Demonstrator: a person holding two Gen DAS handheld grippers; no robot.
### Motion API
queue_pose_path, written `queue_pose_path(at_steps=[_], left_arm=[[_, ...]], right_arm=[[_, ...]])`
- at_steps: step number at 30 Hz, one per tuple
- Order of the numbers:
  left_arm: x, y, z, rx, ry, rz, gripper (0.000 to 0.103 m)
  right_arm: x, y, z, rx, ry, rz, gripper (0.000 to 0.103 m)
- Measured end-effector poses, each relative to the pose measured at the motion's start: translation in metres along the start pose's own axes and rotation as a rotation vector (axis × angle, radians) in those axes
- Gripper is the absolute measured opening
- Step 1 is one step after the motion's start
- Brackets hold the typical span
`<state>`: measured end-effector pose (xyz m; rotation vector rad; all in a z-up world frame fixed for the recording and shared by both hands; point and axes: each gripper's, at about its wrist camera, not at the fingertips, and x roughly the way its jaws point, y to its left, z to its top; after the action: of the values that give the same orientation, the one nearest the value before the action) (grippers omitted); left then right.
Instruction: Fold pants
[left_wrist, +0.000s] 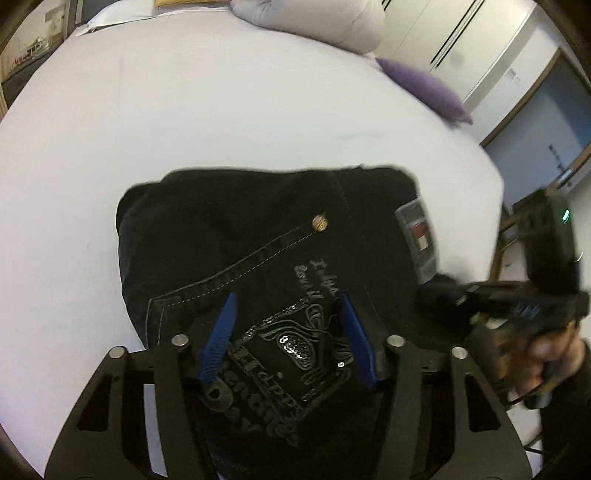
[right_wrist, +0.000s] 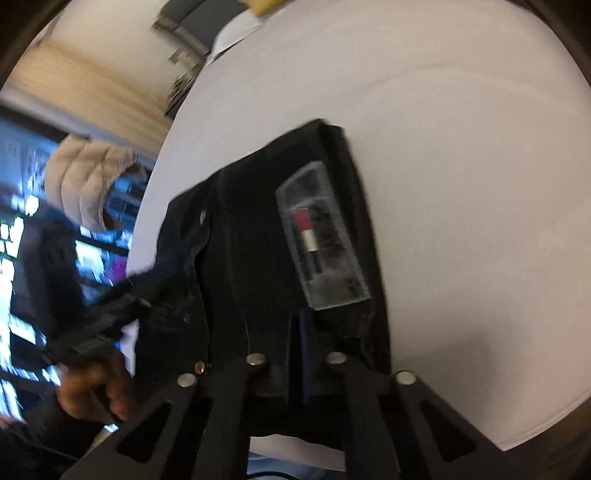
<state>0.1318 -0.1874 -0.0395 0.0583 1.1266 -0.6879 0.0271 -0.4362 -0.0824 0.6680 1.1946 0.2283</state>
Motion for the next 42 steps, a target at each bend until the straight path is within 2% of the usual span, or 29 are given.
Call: queue_pose_path(at_steps=[6,12,15,17,20,24,25,26,27,28,29,31,35,37,39,42], left_arm=[[-0.015,-0.012,-0.024,0.088,-0.016,0.109,0.058],[-0.037,-0.018,-0.065,0.223,-0.026,0.125,0.059],[-0.04,-0.023,-0.069,0.197,-0.023,0.106,0.059],[-0.04,-0.01,-0.068,0.172,-0.012,0.094,0.059],[-0.037,-0.028,-0.07,0.187,-0.01,0.113,0.059],[-0.035,-0.023,-0.068,0.179,-0.007,0.104,0.059],[-0.034,-0.022,-0.067,0.175,-0.007,0.099,0.059],[-0.036,-0.02,-0.067,0.173,-0.006,0.095,0.059],[-0.039,-0.018,-0.066,0.162,-0.006,0.086,0.059],[-0.042,-0.016,-0.065,0.146,-0.006,0.074,0.059],[-0.047,-0.014,-0.064,0.126,-0.004,0.06,0.059],[-0.066,-0.005,-0.061,0.068,-0.024,0.036,0.064],[-0.107,0.024,-0.06,-0.031,-0.13,0.036,0.097],[-0.107,0.048,-0.056,-0.109,-0.132,0.021,0.098],[-0.096,0.066,-0.054,-0.168,-0.092,0.016,0.098],[-0.067,0.09,-0.051,-0.283,-0.018,-0.074,0.098]], right_arm=[[-0.007,0.002,-0.001,-0.014,-0.008,-0.03,0.0],[-0.008,0.002,-0.007,0.007,-0.027,-0.02,0.0],[-0.01,0.001,-0.009,0.013,-0.031,-0.019,0.002],[-0.007,0.006,-0.009,0.013,-0.034,-0.013,0.005],[-0.006,0.009,-0.01,-0.008,-0.037,-0.025,0.006],[-0.006,0.014,-0.012,0.002,-0.042,-0.02,0.007],[-0.007,0.016,-0.012,0.0,-0.044,-0.016,0.014],[-0.009,0.019,-0.012,-0.004,-0.049,-0.004,0.029],[-0.014,0.024,-0.012,-0.013,-0.06,0.015,0.039],[-0.021,0.03,-0.013,-0.027,-0.081,0.025,0.058],[-0.028,0.036,-0.012,-0.042,-0.109,0.027,0.069],[-0.046,0.043,-0.01,-0.082,-0.169,0.051,0.07],[-0.055,0.028,0.007,-0.053,-0.175,0.016,0.072],[-0.044,0.013,0.018,-0.019,-0.138,0.014,0.072],[-0.028,-0.003,0.025,0.025,-0.1,0.017,0.072],[-0.003,-0.016,0.031,0.072,-0.038,0.02,0.072]])
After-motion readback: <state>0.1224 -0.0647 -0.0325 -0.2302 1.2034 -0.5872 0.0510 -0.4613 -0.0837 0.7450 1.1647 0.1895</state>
